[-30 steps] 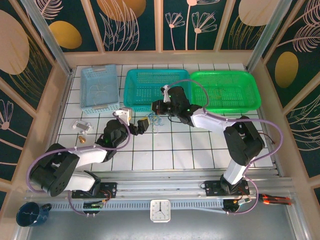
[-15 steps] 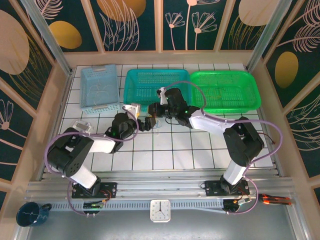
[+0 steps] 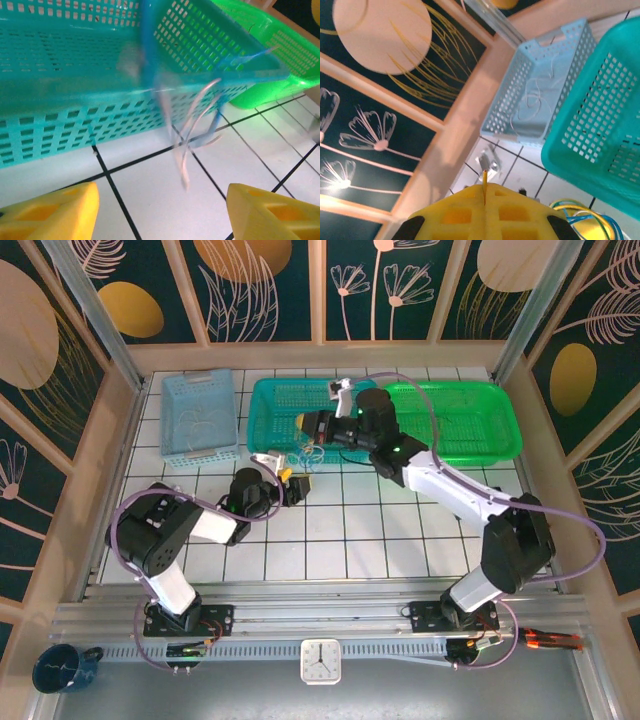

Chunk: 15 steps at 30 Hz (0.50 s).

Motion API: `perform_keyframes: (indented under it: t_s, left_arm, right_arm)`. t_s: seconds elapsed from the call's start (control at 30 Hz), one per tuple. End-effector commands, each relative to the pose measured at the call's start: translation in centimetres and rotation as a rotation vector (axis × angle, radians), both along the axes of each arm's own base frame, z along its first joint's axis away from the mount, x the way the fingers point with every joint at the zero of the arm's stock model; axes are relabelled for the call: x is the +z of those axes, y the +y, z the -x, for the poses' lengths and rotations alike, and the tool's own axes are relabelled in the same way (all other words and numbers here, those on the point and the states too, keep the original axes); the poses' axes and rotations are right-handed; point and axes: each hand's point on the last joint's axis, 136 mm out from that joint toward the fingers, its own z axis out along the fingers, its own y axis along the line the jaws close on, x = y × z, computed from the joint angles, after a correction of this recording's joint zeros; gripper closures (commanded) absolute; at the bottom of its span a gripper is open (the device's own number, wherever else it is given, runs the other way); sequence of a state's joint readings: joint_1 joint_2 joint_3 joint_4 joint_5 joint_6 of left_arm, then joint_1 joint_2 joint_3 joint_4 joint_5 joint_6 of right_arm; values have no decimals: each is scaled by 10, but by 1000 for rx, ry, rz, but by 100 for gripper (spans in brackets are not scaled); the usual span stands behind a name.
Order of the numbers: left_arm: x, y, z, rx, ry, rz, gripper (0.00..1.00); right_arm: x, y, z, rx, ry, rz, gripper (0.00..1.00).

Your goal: Untangle the cables

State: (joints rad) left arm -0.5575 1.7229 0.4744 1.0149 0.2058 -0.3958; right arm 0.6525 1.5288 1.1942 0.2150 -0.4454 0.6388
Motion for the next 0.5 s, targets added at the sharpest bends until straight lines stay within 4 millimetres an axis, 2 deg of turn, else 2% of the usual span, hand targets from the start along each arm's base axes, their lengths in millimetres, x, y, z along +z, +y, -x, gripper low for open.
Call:
perform_keyframes:
  t_s: [0.0, 0.03, 0.07, 0.2, 0.23, 0.3, 0.47]
  left_arm:
    - [-3, -4, 6, -29, -4, 18, 45]
    - [-3, -4, 7, -34, -4, 20, 49]
    - [-2, -5, 7, -39, -3, 23, 50]
    - [6, -4, 12, -49, -27, 37, 34]
    - [17, -4, 14, -55, -54, 51, 30]
    - [25, -2, 18, -62, -75, 53, 24]
    - [36, -2, 31, -117, -102, 32, 14]
  right_arm:
    - [35, -9, -1, -3, -53, -70, 100]
    - [36, -12, -2, -9, -54, -71, 100]
    - [34, -14, -3, -15, -50, -68, 100]
    - [17, -17, -4, -19, -19, -50, 100]
    - [13, -17, -3, -15, -11, -47, 100]
    - [3, -16, -3, -14, 4, -38, 100]
    - [-24, -14, -2, -5, 35, 8, 100]
